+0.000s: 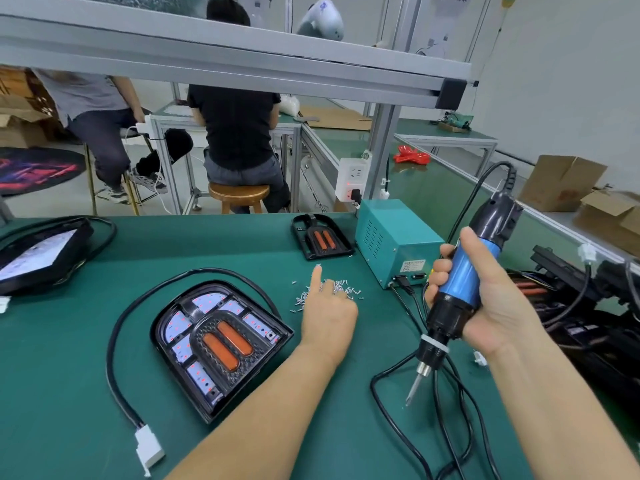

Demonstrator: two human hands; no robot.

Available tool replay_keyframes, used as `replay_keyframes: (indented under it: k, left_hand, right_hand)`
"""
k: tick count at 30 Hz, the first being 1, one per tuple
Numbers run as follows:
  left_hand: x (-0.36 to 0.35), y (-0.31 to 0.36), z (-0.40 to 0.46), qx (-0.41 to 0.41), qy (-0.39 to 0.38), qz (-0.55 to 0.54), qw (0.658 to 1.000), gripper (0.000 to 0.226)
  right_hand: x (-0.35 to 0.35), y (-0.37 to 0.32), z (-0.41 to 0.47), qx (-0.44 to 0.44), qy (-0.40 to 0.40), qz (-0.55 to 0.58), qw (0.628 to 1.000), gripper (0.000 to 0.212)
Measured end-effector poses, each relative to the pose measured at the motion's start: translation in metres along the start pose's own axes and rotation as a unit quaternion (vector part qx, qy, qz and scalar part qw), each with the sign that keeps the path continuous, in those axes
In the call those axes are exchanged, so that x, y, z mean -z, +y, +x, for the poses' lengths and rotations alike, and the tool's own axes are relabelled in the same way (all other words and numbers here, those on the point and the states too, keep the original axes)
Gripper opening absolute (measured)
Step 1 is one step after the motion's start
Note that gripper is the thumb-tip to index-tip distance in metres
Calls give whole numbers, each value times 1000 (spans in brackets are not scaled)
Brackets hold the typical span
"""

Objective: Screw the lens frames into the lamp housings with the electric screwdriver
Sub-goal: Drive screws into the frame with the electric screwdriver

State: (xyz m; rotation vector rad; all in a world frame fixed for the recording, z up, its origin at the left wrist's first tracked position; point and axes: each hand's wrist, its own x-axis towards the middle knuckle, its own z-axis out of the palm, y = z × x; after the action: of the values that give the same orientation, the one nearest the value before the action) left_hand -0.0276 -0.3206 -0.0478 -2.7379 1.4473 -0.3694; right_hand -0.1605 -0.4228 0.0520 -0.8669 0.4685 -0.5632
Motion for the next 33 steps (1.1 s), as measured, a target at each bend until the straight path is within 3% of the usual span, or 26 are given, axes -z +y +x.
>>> replay_keyframes:
  k: [3,6,8,11,14,18,20,23,25,33]
  left_hand:
    - [6,1,-2,17,8,-52,999,29]
    - [22,-4,-8,55,172,-182,967,20]
    - [37,-18,-13,104,231,-217,943,28]
    - [58,-42,-22,125,180,-123,968,32]
    - [66,-39,-26,80,62,-73,992,31]
    - [49,-19,-39,35,-49,-50,997,20]
    - [40,-15,-42,47,-59,-42,996,11]
    - [33,-10,-42,63,-52,-23,996,35]
    - [33,-8,-41,57,-45,-15,997,39]
    - [32,-6,-41,34,-8,-31,999,19]
  right_hand:
    - [0,4,1,32,-6,16,999,25]
    - [2,7,1,107,-20,46,993,15]
    - [4,7,1,154,-29,60,986,16]
    - [1,11,1,197,-26,46,979,23]
    - [-4,20,2,222,-19,42,974,24]
    - [-7,26,0,238,-28,37,970,24]
    - [-5,26,0,242,-31,34,969,24]
    - [0,22,-1,246,-27,25,969,25]
    - [3,19,-1,242,-23,23,970,26]
    - [6,22,-3,238,-19,31,971,26]
